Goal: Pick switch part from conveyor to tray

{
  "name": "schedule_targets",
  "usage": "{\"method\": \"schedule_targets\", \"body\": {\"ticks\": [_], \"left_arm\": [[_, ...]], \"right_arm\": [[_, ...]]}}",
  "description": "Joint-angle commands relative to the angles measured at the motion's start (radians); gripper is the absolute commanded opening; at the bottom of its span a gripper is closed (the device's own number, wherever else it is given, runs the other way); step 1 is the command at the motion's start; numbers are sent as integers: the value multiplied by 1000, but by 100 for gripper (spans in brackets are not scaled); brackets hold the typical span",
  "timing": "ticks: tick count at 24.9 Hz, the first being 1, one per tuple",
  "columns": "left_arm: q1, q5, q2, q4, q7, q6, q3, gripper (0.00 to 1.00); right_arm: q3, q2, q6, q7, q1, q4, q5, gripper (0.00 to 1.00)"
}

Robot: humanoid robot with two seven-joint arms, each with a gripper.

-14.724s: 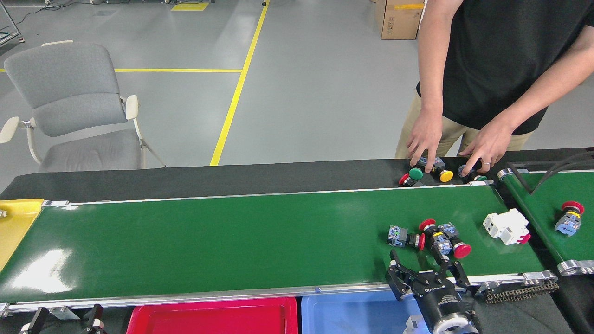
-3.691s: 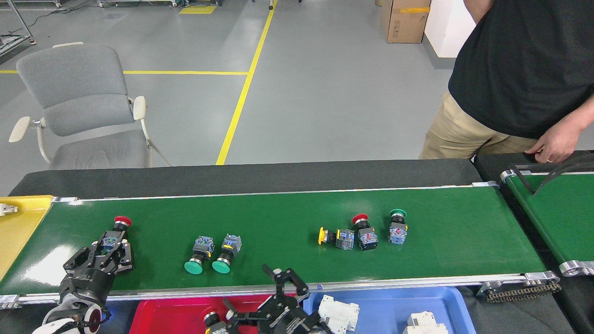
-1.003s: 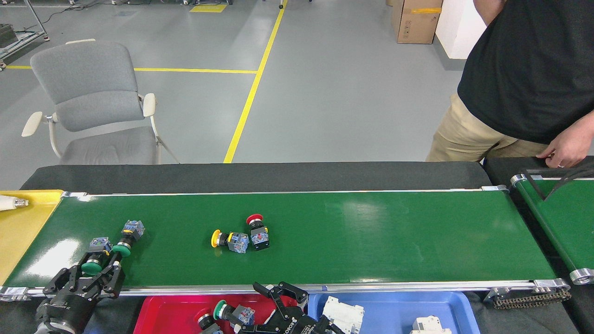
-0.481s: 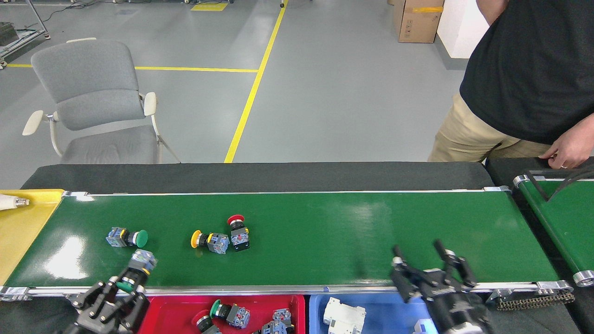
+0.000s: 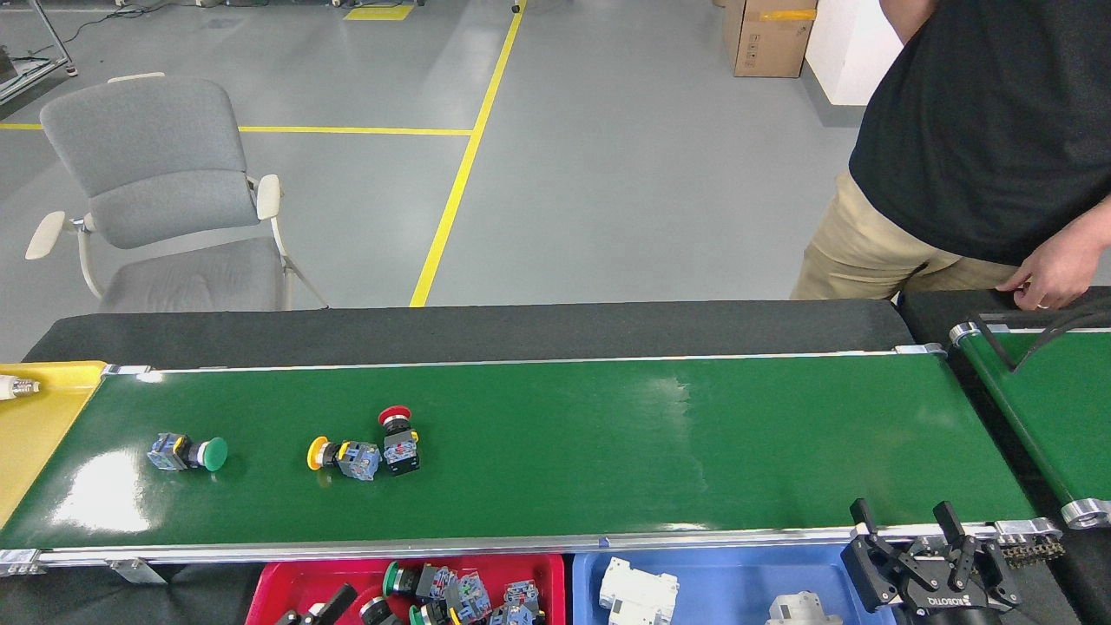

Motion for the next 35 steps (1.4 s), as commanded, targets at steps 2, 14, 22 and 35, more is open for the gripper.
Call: {"method": "schedule_targets", "body": {"ticks": [2,14,22,35], "left_arm": [[-10,-4,15,-1,3,314,45,99],[-102,-67,59,76,3,354,103,99],[-316,-142,136,317,-5,353,63,99],[-438,-142,158,487,-12,311,66,99]], "right_arm": [[-2,-21,-51,0,21,-37,1,100],[3,-44,-168,6,121,-86,27,100],[15,-45,-178,8,101,-85,27,100],[16,-47,-212,44,52,-62,27,100]]}}
